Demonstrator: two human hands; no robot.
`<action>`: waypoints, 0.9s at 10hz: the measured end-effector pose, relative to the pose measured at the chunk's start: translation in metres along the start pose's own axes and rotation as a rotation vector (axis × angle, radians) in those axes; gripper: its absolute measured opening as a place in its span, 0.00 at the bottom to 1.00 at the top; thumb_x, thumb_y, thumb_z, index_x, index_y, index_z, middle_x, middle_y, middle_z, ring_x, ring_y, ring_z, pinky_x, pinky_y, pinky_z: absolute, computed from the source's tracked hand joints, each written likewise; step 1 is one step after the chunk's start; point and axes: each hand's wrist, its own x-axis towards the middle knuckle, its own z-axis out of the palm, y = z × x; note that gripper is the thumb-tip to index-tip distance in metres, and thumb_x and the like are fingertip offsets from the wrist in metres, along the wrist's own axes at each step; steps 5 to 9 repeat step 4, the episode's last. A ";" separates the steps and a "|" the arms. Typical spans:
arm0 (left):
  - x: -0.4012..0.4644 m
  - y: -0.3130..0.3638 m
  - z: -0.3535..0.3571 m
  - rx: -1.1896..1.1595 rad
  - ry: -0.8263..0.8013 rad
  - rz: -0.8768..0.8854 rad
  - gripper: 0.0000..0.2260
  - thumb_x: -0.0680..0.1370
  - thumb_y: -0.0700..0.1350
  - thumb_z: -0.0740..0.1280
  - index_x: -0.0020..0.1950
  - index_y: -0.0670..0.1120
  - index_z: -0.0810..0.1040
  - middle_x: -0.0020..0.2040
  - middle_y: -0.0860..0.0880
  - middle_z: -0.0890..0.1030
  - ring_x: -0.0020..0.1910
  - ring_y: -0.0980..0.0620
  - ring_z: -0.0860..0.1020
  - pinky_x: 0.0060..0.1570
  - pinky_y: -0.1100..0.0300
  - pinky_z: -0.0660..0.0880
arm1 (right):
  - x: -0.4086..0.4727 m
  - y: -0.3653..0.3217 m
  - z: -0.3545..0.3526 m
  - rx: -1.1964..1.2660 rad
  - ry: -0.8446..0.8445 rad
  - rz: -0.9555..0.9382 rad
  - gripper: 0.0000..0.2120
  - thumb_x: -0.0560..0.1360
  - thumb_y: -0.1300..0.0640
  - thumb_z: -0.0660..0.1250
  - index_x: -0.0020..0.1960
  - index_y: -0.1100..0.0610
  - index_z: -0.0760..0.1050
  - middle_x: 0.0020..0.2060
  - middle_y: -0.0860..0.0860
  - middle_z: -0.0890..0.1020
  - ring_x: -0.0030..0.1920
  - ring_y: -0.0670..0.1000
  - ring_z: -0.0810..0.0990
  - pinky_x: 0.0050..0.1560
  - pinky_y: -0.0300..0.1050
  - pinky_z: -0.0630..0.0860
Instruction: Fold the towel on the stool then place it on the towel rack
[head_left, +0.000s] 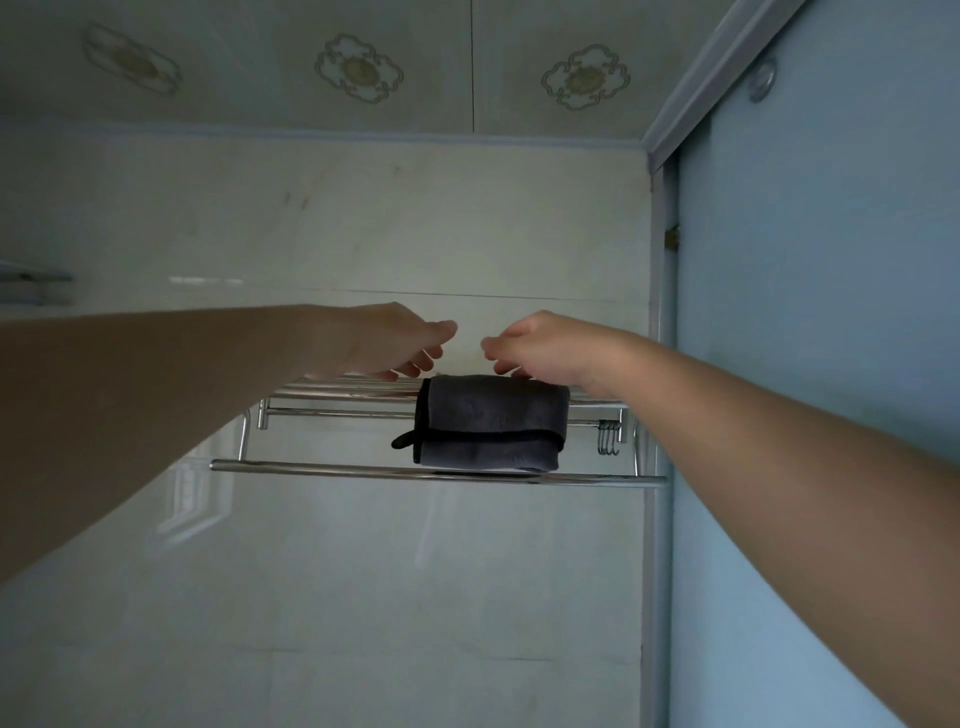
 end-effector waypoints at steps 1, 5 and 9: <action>-0.010 -0.002 -0.005 -0.027 0.017 -0.036 0.23 0.79 0.63 0.59 0.54 0.46 0.80 0.55 0.48 0.83 0.56 0.49 0.81 0.62 0.50 0.76 | -0.014 -0.005 0.007 -0.038 0.064 0.028 0.24 0.78 0.37 0.60 0.57 0.55 0.81 0.49 0.47 0.82 0.54 0.53 0.79 0.56 0.49 0.74; -0.116 -0.020 -0.018 -0.247 0.038 -0.092 0.25 0.81 0.63 0.56 0.62 0.44 0.76 0.58 0.49 0.80 0.57 0.51 0.78 0.61 0.54 0.73 | -0.101 -0.052 0.036 0.256 0.214 0.168 0.30 0.78 0.36 0.57 0.61 0.62 0.74 0.65 0.61 0.78 0.61 0.60 0.78 0.66 0.60 0.72; -0.116 -0.020 -0.018 -0.247 0.038 -0.092 0.25 0.81 0.63 0.56 0.62 0.44 0.76 0.58 0.49 0.80 0.57 0.51 0.78 0.61 0.54 0.73 | -0.101 -0.052 0.036 0.256 0.214 0.168 0.30 0.78 0.36 0.57 0.61 0.62 0.74 0.65 0.61 0.78 0.61 0.60 0.78 0.66 0.60 0.72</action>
